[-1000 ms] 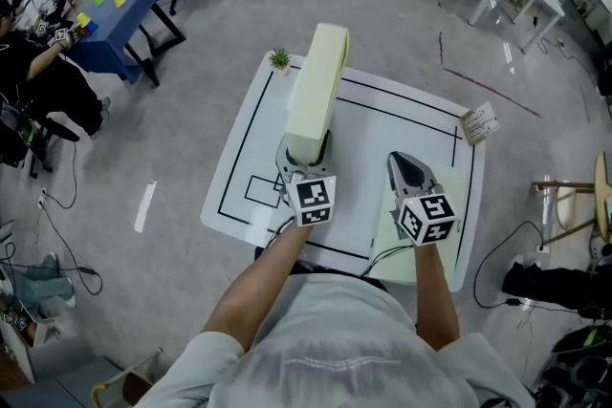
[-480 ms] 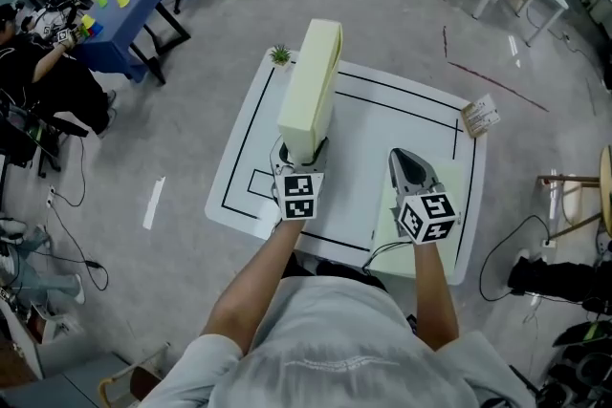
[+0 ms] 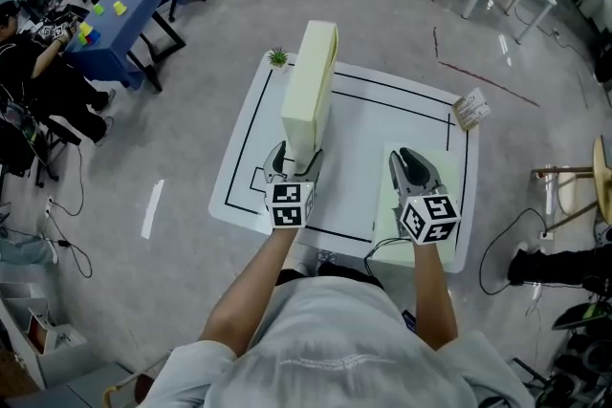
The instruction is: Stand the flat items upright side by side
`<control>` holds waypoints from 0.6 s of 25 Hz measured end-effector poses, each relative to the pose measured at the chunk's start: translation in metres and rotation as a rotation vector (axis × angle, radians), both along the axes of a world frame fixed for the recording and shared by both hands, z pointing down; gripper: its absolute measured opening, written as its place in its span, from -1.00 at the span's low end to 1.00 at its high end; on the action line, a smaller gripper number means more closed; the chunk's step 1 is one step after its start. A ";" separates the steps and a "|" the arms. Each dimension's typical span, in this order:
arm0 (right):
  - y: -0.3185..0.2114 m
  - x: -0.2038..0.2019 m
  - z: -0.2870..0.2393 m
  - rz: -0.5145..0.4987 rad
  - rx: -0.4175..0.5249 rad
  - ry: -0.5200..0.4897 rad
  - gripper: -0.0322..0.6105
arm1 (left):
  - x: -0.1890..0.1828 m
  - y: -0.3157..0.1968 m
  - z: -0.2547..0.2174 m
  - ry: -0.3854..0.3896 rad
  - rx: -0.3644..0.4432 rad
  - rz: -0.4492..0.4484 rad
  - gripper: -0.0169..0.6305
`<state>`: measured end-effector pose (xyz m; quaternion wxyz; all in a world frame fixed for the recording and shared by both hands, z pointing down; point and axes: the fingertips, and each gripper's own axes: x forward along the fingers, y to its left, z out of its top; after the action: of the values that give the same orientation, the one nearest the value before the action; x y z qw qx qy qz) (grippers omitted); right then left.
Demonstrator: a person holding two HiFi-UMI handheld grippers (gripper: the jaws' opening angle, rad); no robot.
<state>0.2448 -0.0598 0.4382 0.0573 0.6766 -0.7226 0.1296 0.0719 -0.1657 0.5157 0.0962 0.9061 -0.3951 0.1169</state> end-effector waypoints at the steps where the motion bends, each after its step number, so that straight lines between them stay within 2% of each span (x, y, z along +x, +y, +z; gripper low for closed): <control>1: 0.004 -0.002 -0.003 0.012 0.003 0.006 -0.53 | -0.004 0.004 -0.002 0.003 -0.008 0.004 0.16; 6: 0.040 -0.014 -0.025 0.066 0.007 0.048 -0.43 | -0.024 0.030 -0.006 -0.021 0.014 0.051 0.16; 10: 0.086 -0.023 -0.031 0.117 -0.030 0.098 -0.31 | -0.038 0.045 -0.006 0.013 -0.015 0.076 0.16; 15: 0.153 -0.007 -0.024 0.213 -0.106 0.109 -0.19 | -0.019 0.074 0.000 0.055 -0.077 0.151 0.16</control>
<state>0.2377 0.0936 0.4146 0.1181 0.7516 -0.6346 0.1360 0.0531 -0.0915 0.5160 0.1328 0.9318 -0.3179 0.1142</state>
